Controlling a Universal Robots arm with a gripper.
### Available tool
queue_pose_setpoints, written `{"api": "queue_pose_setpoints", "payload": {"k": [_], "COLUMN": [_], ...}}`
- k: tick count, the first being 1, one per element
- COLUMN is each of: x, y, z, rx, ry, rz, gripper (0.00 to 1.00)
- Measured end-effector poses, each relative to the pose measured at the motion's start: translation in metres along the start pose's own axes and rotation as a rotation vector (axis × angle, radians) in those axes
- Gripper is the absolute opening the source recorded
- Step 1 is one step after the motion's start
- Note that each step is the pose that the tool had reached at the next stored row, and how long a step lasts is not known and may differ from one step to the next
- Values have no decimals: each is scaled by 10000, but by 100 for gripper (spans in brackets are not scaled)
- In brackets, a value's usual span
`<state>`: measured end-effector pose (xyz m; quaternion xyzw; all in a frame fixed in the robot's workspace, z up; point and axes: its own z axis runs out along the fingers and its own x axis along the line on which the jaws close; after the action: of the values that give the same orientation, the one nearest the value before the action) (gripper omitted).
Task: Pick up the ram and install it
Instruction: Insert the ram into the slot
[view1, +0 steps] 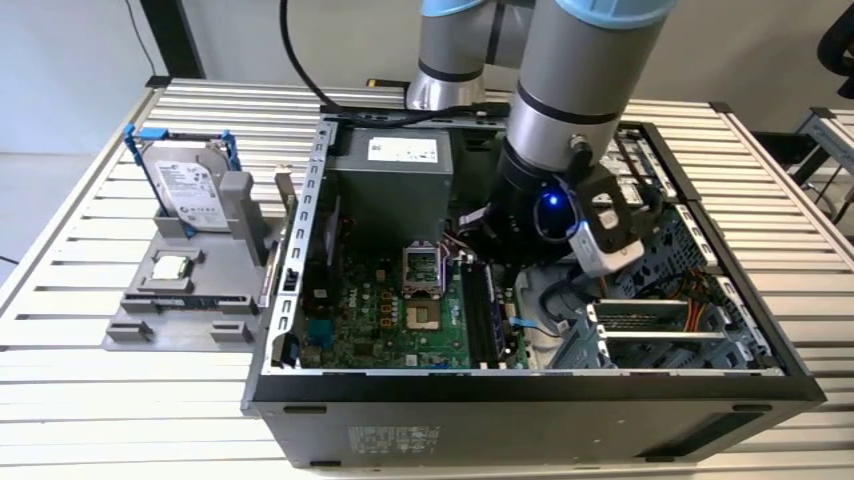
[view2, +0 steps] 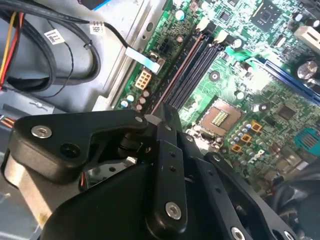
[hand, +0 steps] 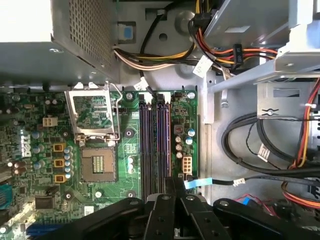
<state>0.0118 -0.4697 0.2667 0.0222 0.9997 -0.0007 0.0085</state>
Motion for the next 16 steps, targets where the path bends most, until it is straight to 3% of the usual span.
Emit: {"api": "queue_pose_setpoints", "payload": {"k": [14,16], "x": [-5,-6], "y": [0,0], "z": [-267,-275], "rx": [-4,-6], "ry": [5,5], "rz": [0,-17], "gripper": [0,0]}}
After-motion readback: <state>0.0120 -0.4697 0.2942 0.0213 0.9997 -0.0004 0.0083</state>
